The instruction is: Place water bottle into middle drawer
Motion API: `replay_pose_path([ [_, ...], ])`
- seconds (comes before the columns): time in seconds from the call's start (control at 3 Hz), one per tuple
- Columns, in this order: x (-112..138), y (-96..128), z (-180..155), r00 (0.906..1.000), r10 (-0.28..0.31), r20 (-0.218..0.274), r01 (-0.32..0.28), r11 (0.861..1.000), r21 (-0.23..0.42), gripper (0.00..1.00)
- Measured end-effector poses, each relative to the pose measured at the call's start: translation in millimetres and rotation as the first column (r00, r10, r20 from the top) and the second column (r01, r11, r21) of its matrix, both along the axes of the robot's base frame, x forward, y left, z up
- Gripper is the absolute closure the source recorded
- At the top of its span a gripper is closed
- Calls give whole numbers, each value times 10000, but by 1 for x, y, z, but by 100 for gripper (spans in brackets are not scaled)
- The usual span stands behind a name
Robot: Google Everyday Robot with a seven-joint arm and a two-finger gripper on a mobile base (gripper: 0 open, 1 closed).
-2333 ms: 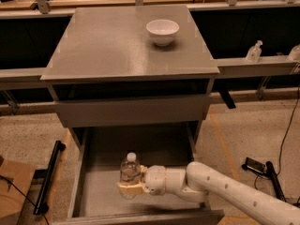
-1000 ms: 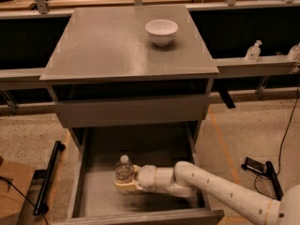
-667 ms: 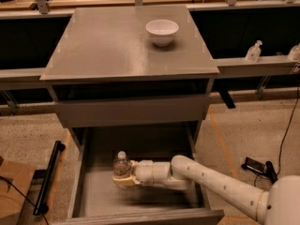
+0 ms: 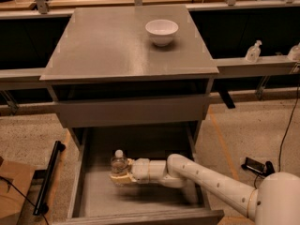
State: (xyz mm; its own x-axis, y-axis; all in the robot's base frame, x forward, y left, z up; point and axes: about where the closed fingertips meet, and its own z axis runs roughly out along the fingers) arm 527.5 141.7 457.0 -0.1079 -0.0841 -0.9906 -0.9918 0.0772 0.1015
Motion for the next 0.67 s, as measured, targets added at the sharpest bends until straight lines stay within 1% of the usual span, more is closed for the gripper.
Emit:
replay_pose_path([
  [0.33, -3, 8, -4, 10000, 16, -72, -15, 9999, 129, 36],
  [0.67, -4, 12, -4, 10000, -16, -46, 16, 9999, 130, 13],
])
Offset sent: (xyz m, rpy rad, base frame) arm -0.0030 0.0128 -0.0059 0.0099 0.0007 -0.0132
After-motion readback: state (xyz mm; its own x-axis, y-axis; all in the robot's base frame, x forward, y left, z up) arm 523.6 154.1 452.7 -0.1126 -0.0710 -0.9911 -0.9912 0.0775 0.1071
